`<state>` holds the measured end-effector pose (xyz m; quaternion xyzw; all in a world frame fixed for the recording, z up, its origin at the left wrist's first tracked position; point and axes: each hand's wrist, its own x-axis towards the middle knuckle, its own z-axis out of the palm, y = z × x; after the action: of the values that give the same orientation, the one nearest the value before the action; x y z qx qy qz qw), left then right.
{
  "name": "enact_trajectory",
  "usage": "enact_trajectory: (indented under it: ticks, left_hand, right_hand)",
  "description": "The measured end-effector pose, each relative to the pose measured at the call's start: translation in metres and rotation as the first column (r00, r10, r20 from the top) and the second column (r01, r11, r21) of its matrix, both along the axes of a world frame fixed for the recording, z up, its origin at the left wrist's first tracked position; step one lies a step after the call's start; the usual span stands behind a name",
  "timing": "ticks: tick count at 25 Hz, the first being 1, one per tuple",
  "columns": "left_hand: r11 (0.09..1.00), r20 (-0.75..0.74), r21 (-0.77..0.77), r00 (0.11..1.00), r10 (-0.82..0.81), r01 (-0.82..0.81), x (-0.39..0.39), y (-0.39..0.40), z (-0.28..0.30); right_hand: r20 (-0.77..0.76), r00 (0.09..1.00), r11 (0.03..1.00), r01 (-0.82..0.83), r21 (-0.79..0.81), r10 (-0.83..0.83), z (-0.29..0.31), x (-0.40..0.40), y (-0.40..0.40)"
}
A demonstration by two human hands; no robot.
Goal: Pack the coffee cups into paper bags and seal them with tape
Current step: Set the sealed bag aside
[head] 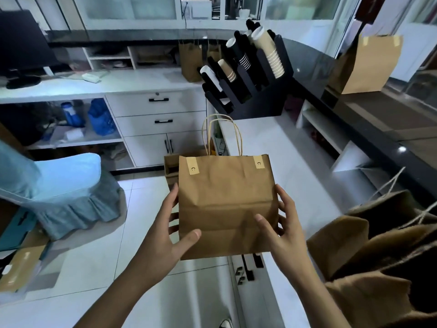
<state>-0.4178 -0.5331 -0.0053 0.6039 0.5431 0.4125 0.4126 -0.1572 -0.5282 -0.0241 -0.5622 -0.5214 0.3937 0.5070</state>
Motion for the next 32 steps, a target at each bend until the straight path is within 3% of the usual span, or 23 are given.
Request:
enact_trajectory:
  ticks: [10,24,32]
  left_hand:
    - [0.999,0.005,0.004,0.999,-0.034,0.034,0.034,0.125,0.01]
    - [0.906,0.059,0.077,0.905,-0.421,0.416,0.101,0.339,0.032]
    - [0.826,0.017,0.22,0.845,-0.535,0.519,0.148,0.407,0.051]
  right_hand:
    - [0.031,0.997,0.997,0.074,0.002,-0.074,0.017,0.032,0.121]
    - [0.085,0.891,0.894,0.441,0.072,-0.446,0.04,0.089,0.267]
    - [0.107,0.8,0.807,0.584,0.086,-0.59,0.082,0.124,0.322]
